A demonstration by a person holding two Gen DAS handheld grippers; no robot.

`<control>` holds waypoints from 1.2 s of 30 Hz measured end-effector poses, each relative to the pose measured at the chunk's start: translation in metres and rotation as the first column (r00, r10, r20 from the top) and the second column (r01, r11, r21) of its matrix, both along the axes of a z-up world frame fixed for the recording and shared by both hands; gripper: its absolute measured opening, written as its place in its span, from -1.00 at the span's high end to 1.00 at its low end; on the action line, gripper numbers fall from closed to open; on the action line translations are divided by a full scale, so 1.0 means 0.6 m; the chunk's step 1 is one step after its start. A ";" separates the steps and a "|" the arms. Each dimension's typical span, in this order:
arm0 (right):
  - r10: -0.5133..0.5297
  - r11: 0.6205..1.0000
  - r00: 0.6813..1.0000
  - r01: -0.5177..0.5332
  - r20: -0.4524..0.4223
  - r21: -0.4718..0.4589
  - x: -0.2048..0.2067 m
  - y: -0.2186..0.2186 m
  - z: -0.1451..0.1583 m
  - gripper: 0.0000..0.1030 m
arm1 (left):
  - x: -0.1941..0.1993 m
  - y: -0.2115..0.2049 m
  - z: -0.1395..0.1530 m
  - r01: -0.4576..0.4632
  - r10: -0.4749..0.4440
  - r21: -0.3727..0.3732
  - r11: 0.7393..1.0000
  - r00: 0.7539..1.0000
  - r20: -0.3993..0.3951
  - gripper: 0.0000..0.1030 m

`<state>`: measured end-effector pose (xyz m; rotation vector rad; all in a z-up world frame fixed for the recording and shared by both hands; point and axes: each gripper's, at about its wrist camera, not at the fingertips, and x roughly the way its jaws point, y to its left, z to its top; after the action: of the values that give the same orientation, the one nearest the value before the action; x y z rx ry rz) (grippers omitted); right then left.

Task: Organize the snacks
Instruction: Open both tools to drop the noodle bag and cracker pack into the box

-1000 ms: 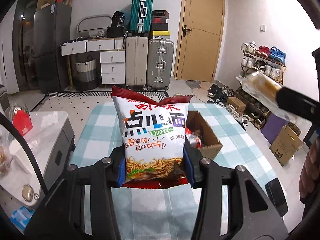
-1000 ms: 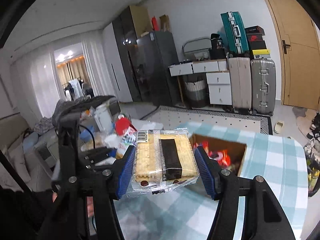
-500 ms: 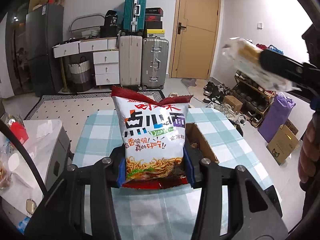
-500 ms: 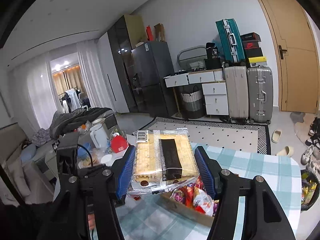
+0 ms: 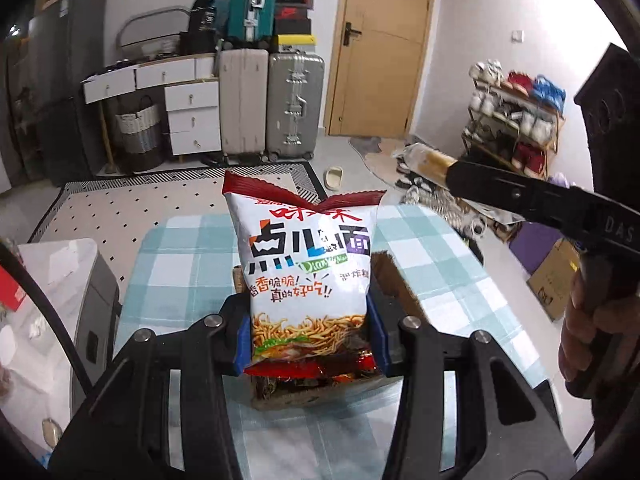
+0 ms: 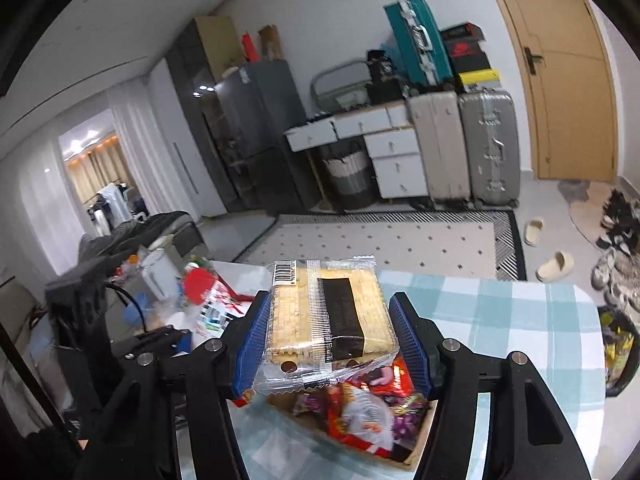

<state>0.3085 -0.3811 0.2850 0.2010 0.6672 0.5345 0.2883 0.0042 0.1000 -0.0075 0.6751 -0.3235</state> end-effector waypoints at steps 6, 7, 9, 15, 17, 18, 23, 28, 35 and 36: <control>-0.014 1.000 0.996 0.012 -0.089 -0.015 0.045 -0.014 -0.086 -0.18 | 0.068 -0.025 -0.085 0.050 -0.053 -0.030 0.998 0.993 -0.107 0.18; -0.013 1.000 0.995 0.011 -0.101 -0.020 0.048 -0.016 -0.102 -0.18 | 0.071 -0.027 -0.094 0.056 -0.059 -0.033 0.998 0.992 -0.113 0.18; -0.016 0.999 0.993 0.013 -0.115 -0.031 0.057 -0.015 -0.124 -0.18 | 0.082 -0.031 -0.112 0.061 -0.065 -0.034 0.998 0.990 -0.123 0.18; -0.019 0.999 0.987 0.013 -0.158 -0.040 0.082 -0.008 -0.175 -0.18 | 0.113 -0.030 -0.149 0.068 -0.077 -0.061 0.996 0.984 -0.163 0.18; -0.016 0.999 0.986 0.010 -0.165 -0.039 0.089 -0.006 -0.186 -0.18 | 0.120 -0.033 -0.159 0.067 -0.074 -0.051 0.996 0.983 -0.167 0.18; -0.017 0.999 0.986 0.011 -0.168 -0.039 0.090 -0.005 -0.189 -0.18 | 0.124 -0.033 -0.164 0.069 -0.076 -0.048 0.996 0.983 -0.168 0.18; -0.022 1.000 0.981 0.018 -0.194 -0.022 0.099 -0.007 -0.205 -0.18 | 0.130 -0.038 -0.177 0.061 -0.068 -0.043 0.997 0.983 -0.170 0.17; -0.030 1.000 0.976 0.029 -0.216 -0.008 0.100 -0.002 -0.208 -0.20 | 0.131 -0.037 -0.169 0.059 -0.062 -0.023 0.998 0.986 -0.152 -0.14; -0.034 0.999 0.976 0.030 -0.213 -0.019 0.095 0.007 -0.217 -0.25 | 0.126 -0.027 -0.153 0.062 -0.064 -0.020 0.998 0.988 -0.142 -0.38; -0.032 0.999 0.977 0.029 -0.213 -0.018 0.092 0.008 -0.217 -0.26 | 0.119 -0.025 -0.148 0.062 -0.064 -0.019 0.998 0.988 -0.140 -0.38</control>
<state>0.3639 -0.3766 0.1550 0.2566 0.8754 0.4822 0.3597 -0.0107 0.0113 -0.0233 0.8137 -0.3912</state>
